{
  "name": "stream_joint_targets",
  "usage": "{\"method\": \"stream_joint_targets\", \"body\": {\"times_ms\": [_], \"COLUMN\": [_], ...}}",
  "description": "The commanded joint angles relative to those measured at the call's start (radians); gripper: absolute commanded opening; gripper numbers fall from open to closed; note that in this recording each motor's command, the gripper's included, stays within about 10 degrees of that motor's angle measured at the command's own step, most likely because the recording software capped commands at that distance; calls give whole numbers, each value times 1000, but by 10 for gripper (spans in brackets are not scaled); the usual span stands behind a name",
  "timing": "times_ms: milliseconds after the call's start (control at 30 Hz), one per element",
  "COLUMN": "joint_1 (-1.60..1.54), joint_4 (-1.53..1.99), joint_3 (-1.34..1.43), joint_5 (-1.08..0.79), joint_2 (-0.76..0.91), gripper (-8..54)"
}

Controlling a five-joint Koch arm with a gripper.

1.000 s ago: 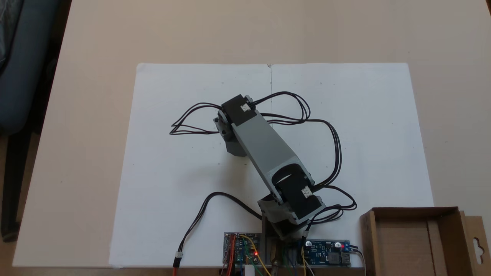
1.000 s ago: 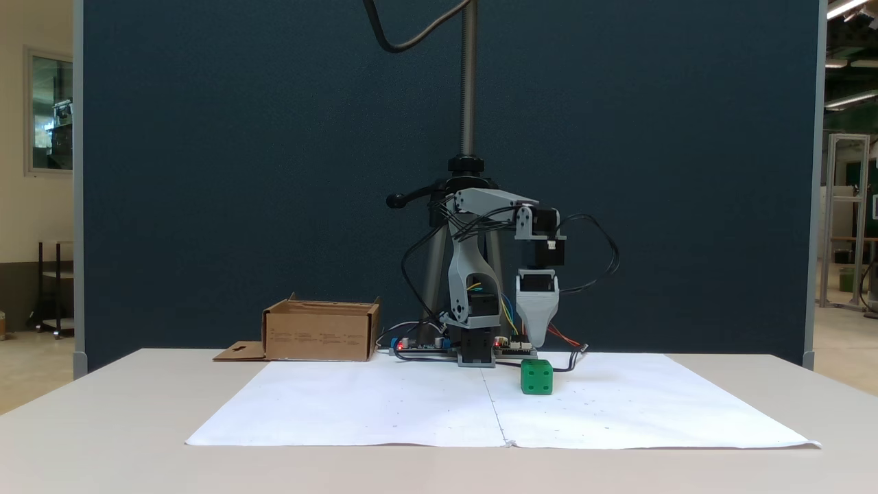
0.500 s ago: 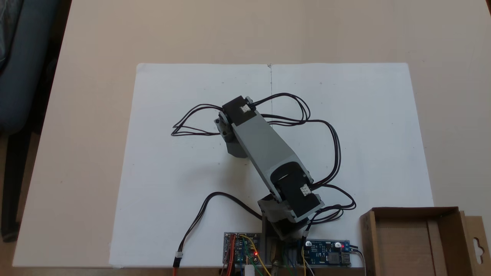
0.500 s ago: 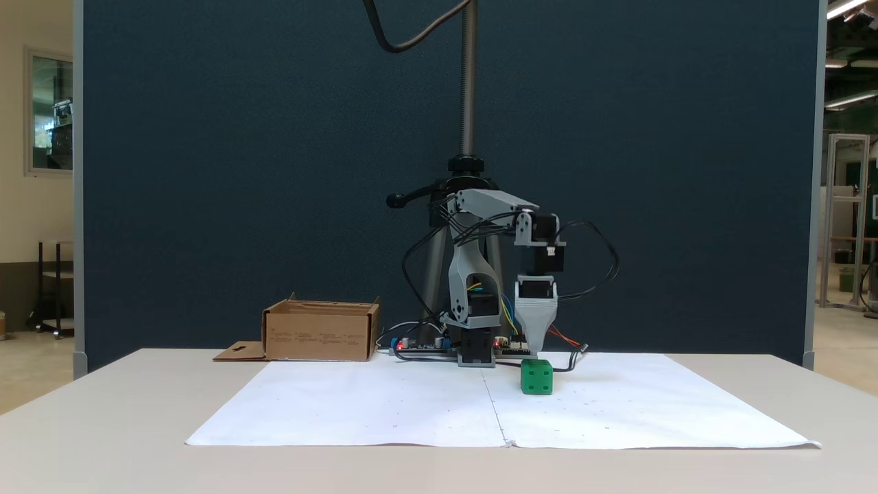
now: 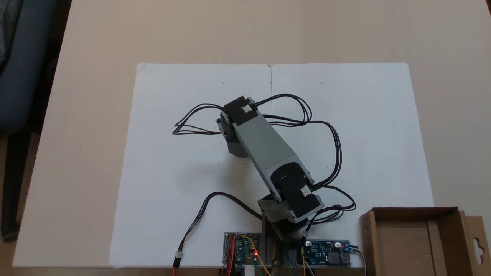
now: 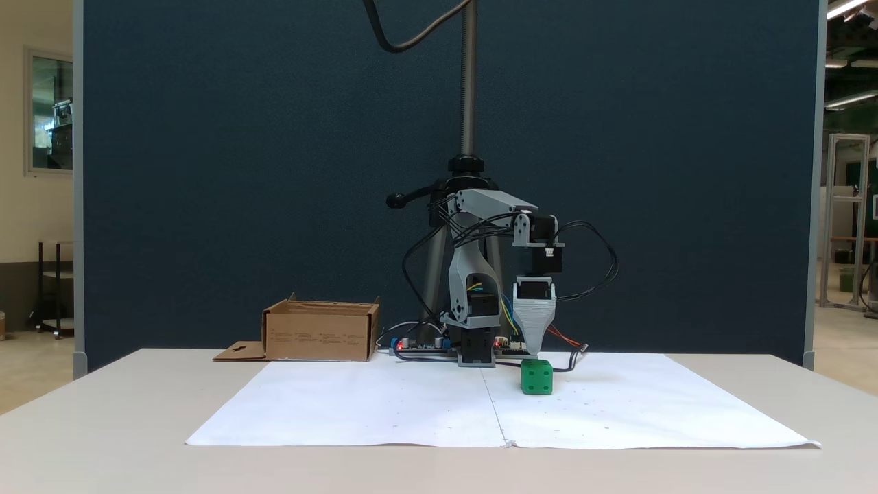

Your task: Grasp a green dice and put it in the bin.

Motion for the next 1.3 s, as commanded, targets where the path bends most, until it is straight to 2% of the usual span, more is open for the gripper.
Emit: {"method": "stream_joint_targets", "body": {"times_ms": [0,767,1267], "joint_1": [-5,-12,-14], "joint_4": [-25,-28,-38], "joint_3": [-14,-5,-5], "joint_5": [2,-158,-155], "joint_2": [8,-40,-89], "gripper": [413,413,415]}}
